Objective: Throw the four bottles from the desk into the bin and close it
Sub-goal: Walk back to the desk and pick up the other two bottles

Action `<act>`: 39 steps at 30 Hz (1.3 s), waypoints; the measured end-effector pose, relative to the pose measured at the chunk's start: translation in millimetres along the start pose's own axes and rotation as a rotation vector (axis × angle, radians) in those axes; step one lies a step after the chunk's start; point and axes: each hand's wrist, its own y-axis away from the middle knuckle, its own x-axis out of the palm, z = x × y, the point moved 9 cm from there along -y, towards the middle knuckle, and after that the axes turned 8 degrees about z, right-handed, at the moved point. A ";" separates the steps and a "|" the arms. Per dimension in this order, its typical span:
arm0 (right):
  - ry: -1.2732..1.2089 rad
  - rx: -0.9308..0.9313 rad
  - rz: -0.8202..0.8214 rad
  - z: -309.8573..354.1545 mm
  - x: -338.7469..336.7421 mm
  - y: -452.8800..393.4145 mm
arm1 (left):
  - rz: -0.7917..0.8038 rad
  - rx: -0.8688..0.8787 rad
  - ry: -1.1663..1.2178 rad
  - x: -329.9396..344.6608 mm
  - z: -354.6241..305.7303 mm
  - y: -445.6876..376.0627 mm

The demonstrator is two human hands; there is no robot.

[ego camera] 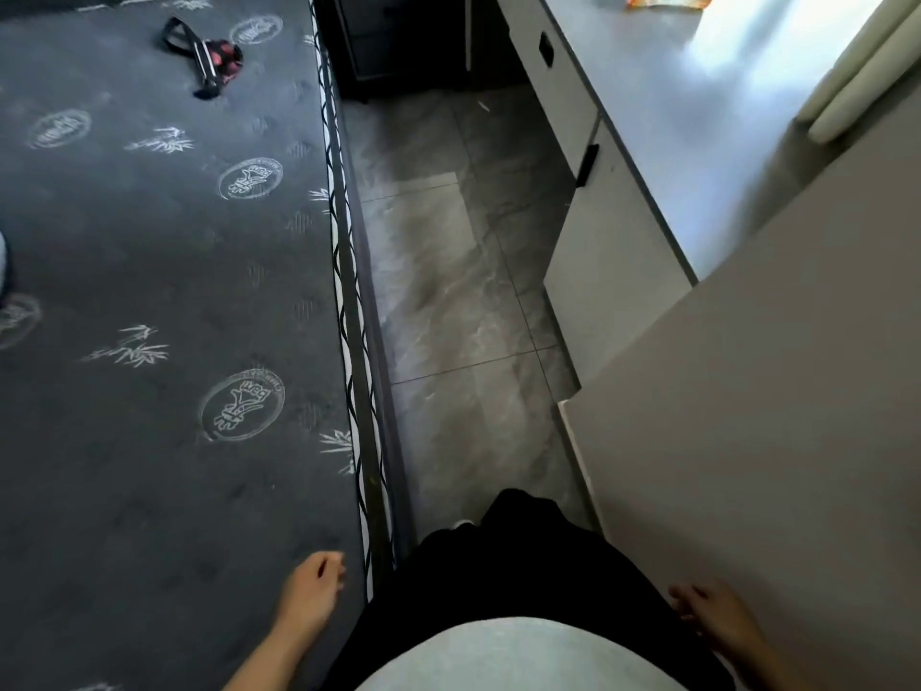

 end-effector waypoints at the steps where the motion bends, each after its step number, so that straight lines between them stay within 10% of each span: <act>1: 0.020 -0.007 -0.005 10.7 -1.7 -3.3 | 0.001 0.015 0.006 -2.9 -18.9 -9.8; 21: 0.024 -0.225 0.058 422.5 -14.9 -108.8 | -0.116 -0.110 0.096 -78.1 -204.6 -152.5; 39: -0.027 -0.008 -0.085 546.2 -43.9 -187.3 | 0.013 0.088 -0.055 -138.0 -521.5 -351.4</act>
